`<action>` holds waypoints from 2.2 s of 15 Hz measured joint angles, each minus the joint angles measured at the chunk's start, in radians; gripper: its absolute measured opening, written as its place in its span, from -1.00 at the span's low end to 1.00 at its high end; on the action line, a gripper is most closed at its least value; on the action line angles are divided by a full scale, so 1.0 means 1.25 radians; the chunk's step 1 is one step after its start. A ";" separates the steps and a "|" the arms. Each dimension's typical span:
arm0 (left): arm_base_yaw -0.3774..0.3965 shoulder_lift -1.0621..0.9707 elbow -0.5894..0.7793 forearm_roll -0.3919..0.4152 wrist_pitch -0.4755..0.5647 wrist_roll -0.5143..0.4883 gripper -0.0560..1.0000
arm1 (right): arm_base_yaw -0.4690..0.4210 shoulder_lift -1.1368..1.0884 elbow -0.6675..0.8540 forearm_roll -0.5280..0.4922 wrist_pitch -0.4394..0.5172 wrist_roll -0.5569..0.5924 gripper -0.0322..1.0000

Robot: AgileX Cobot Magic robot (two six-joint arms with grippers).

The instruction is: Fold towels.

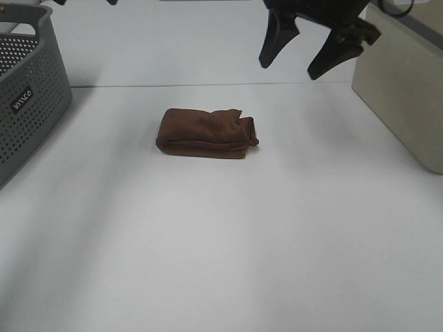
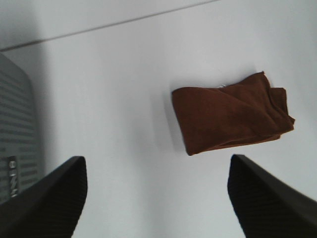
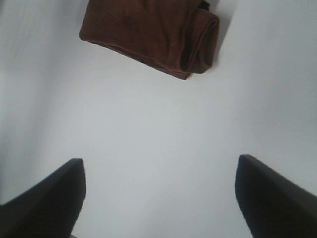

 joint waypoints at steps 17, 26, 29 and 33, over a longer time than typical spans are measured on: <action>0.000 -1.255 1.020 0.018 0.006 0.000 0.52 | 0.000 -1.198 0.887 -0.124 0.012 0.009 0.57; 0.000 -1.608 1.247 -0.032 -0.027 0.152 0.52 | 0.000 -1.559 1.020 -0.269 -0.050 -0.002 0.57; 0.000 -1.606 1.306 -0.034 -0.114 0.163 0.52 | 0.000 -1.559 1.044 -0.269 -0.108 -0.004 0.57; 0.000 -1.606 1.311 -0.030 -0.121 0.164 0.52 | 0.000 -1.559 1.046 -0.269 -0.108 -0.004 0.57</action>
